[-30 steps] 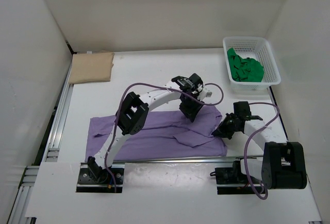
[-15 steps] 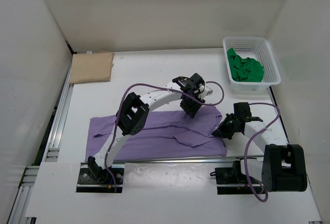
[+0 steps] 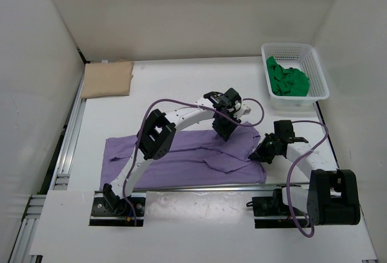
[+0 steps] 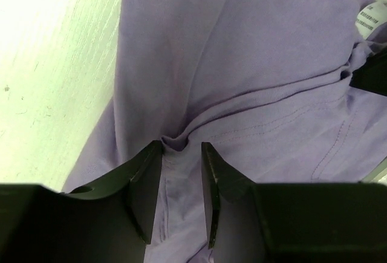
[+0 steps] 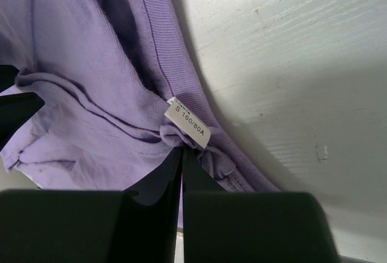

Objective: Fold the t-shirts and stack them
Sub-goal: Fold the other side of the tshirt into a rectangle, then rotate the tshirt 90 degrees

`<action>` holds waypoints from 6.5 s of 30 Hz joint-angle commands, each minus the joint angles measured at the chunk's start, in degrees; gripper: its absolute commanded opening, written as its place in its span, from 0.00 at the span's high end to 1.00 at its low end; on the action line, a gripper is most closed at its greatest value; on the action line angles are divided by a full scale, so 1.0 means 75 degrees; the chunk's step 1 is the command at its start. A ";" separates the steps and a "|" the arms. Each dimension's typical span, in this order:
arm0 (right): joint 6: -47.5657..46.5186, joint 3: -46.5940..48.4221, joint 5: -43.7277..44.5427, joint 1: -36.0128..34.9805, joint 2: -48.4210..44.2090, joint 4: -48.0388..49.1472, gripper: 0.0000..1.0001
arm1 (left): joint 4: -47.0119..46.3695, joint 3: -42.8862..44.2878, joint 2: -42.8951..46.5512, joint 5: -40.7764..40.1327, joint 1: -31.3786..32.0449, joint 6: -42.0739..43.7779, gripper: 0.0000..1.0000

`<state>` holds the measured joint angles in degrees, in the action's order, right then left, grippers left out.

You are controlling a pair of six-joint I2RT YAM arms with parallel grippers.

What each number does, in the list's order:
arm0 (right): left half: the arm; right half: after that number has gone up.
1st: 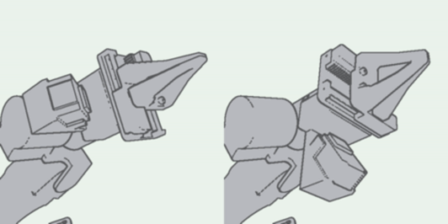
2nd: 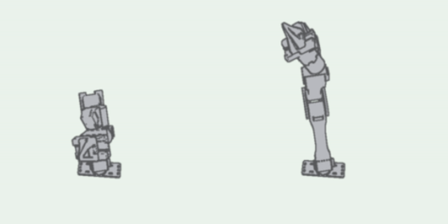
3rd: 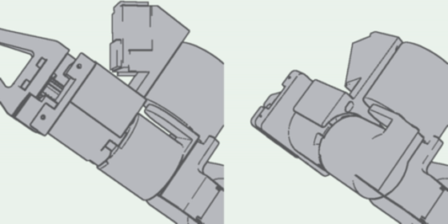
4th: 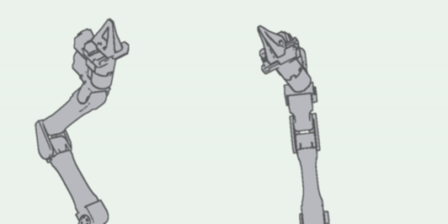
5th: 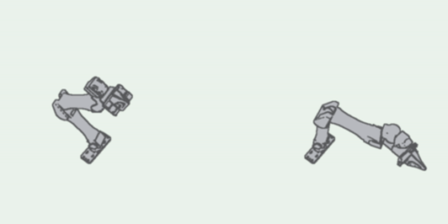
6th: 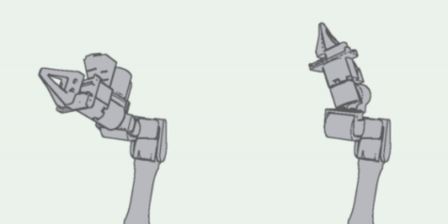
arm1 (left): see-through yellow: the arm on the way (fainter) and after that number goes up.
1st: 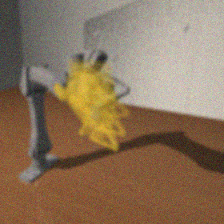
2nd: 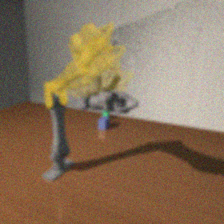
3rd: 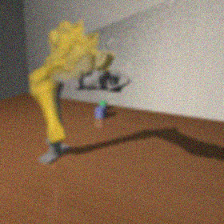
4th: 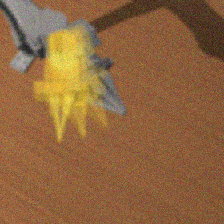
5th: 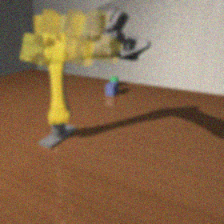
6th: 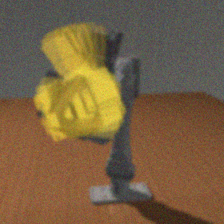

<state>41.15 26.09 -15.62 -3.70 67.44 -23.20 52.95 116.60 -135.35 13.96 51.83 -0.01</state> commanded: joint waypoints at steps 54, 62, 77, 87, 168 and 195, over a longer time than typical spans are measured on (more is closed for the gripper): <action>-0.1654 0.2954 0.1226 -0.0548 0.1706 -0.0458 1.00 | -0.0883 -0.2830 0.2613 -0.1576 -0.0173 0.0001 0.84; -0.1513 0.3190 0.1567 -0.0549 0.2047 0.0069 1.00 | -0.1025 -0.2902 0.2472 -0.2328 -0.0243 0.0001 0.90; -0.1666 0.3704 0.2116 -0.0889 0.2212 -0.0421 0.52 | -0.0954 -0.3042 0.2272 -0.2221 -0.0173 0.0001 0.41; -0.1163 0.3343 0.2961 -0.1662 0.0468 -0.2002 0.55 | -0.0451 -0.4211 0.4286 -0.3559 -0.0887 0.0001 0.40; -0.0810 0.7199 -0.0602 -0.2846 0.6500 0.0703 0.34 | 0.0393 -0.8000 0.7160 -0.2728 -0.9255 0.0001 0.19; -0.0144 0.6823 -0.2030 -0.2846 0.6653 0.2577 0.35 | 0.0393 -0.8140 0.6926 -0.2728 -0.9255 0.0001 0.19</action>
<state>37.41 78.04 -25.02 -25.19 117.38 -8.82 55.75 55.70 -83.99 -7.03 -17.67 0.14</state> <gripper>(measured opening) 0.654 0.806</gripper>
